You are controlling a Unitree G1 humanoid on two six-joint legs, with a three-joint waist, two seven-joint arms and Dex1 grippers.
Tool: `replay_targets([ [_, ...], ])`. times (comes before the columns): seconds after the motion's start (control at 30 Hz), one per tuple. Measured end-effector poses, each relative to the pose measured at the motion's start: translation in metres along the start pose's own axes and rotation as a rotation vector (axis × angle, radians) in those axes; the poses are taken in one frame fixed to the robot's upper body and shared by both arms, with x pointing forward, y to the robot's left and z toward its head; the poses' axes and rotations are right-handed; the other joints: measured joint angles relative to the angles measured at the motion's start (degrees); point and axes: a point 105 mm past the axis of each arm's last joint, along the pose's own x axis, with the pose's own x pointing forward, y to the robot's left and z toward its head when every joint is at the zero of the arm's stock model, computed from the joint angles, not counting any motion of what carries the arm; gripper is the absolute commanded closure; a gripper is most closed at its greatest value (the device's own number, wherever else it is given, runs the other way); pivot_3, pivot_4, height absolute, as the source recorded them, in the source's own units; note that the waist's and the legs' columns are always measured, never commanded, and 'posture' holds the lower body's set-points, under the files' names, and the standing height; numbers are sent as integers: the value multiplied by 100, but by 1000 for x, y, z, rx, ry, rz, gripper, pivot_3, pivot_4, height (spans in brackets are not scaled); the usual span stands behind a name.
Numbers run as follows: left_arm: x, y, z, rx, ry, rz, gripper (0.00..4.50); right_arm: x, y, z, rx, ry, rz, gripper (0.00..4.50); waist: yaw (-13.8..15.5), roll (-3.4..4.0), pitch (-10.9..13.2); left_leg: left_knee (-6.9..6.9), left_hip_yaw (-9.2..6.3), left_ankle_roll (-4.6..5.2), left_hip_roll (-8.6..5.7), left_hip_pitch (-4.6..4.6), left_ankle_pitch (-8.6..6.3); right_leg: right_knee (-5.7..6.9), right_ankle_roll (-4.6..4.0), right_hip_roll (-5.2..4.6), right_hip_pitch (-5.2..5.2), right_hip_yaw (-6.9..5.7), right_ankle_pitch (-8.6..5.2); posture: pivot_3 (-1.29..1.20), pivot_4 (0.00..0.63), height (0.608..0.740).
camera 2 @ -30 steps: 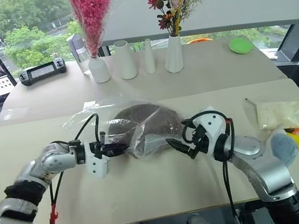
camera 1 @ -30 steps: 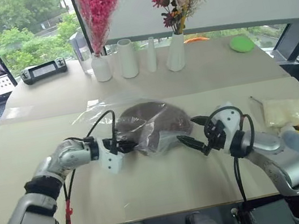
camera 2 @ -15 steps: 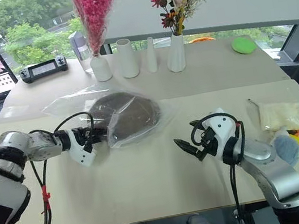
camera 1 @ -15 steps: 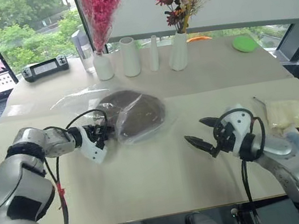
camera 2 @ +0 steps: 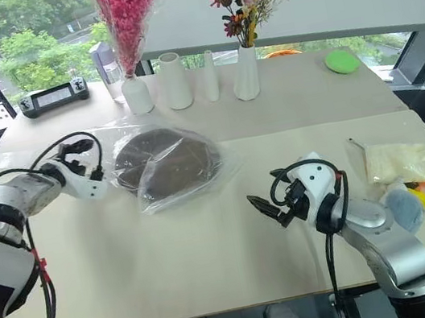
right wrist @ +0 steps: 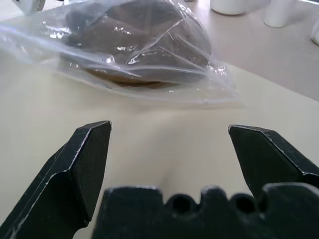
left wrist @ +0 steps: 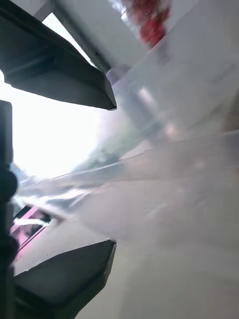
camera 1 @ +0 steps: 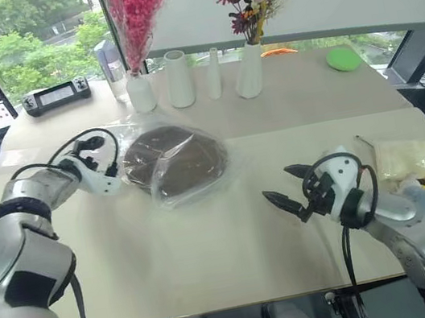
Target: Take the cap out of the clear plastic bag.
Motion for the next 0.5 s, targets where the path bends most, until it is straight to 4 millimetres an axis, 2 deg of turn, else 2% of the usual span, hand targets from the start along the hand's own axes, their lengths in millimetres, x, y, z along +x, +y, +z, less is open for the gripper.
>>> replay_targets([
  [0.1,-4,-12,-3,-394,21,-30,26,3,2,0,3,0,18,0,12,-4,2,-1,-1,0,3,-3,0,2,-7,0,-4,-3,1,0,150,740],
  [0.2,-6,2,10,-782,-106,16,26,5,3,-1,6,3,30,0,63,-11,6,9,-3,0,1,-9,1,2,-22,-4,2,-8,11,0,150,740],
  [0.23,-7,19,22,-942,-239,53,26,5,3,-2,10,7,41,0,94,-11,6,18,-3,0,1,-12,1,1,-39,-6,6,-10,23,0,150,740],
  [0.3,-12,51,41,-1062,-445,124,26,7,6,-4,15,14,58,0,106,-12,7,30,-2,1,2,-18,1,1,-38,-6,7,-8,31,0,150,740],
  [0.4,-37,119,67,-1135,-766,249,26,8,9,-6,20,20,83,0,46,-13,8,42,-5,2,2,-25,2,8,-34,-4,8,0,38,0,150,740],
  [0.5,-72,164,87,-1163,-978,260,26,11,13,-8,28,27,111,0,-50,-12,7,41,-5,3,2,-4,2,20,-31,2,18,12,35,0,150,740],
])
